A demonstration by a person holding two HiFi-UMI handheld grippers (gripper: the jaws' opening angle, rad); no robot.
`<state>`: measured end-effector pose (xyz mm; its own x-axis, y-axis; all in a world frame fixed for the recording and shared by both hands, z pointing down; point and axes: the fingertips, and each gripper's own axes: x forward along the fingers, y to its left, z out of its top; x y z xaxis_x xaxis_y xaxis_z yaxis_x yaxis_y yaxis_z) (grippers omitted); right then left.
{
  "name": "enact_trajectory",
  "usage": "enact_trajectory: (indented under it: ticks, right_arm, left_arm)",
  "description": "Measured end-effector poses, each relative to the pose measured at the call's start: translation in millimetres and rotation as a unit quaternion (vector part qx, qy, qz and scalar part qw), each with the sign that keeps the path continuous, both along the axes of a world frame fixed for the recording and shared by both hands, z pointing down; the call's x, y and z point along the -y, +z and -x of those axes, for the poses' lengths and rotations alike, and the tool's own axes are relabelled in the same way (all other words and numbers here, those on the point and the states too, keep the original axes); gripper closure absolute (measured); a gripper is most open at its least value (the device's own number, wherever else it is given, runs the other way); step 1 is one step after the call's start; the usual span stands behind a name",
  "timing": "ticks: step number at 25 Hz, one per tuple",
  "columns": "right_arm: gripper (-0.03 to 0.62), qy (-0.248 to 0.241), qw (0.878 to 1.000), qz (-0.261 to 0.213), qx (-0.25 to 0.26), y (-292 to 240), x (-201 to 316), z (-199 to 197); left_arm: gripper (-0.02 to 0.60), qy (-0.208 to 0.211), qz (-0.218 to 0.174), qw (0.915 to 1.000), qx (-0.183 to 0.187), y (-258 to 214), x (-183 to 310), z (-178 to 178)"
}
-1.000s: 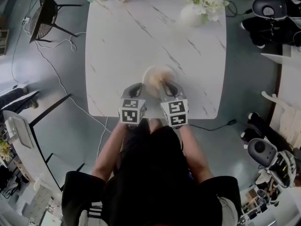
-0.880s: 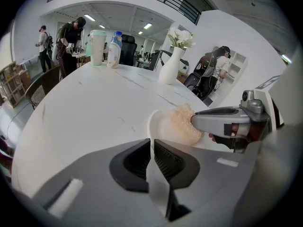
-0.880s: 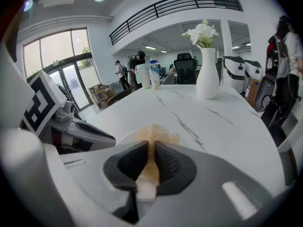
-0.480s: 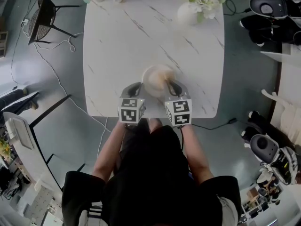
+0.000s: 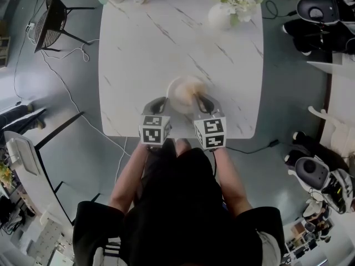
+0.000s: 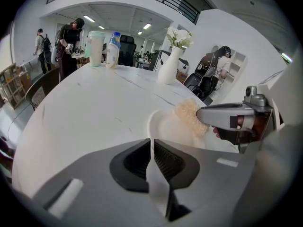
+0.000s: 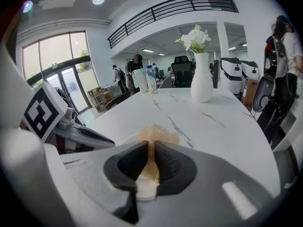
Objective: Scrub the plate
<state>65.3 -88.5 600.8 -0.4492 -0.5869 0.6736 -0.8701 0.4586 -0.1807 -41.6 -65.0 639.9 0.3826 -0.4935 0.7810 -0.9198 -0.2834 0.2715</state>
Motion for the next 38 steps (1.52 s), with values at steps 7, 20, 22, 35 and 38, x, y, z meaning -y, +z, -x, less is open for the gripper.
enact_trajectory:
  ticks: [7, 20, 22, 35, 38]
  right_arm:
    - [0.546, -0.024, 1.000, -0.010, 0.010, -11, -7, 18]
    - [0.545, -0.084, 0.996, 0.000, 0.028, -12, -39, 73]
    - [0.546, -0.090, 0.996, 0.006, 0.028, -7, -43, 78]
    - [0.546, -0.074, 0.997, 0.015, 0.020, 5, -46, 68]
    - [0.545, -0.063, 0.998, 0.014, 0.016, 7, -44, 60]
  left_arm:
    - [0.552, -0.003, -0.009, 1.0000, 0.003, -8, -4, 2]
    - [0.565, -0.026, -0.012, 0.9996, 0.007, -11, -21, 23]
    - [0.565, -0.026, -0.012, 0.9996, 0.009, -10, -22, 25]
    - [0.565, -0.018, 0.002, 0.9998, 0.006, 1, -31, 22]
    - [0.565, -0.014, 0.003, 0.9999, 0.002, 0, -30, 18]
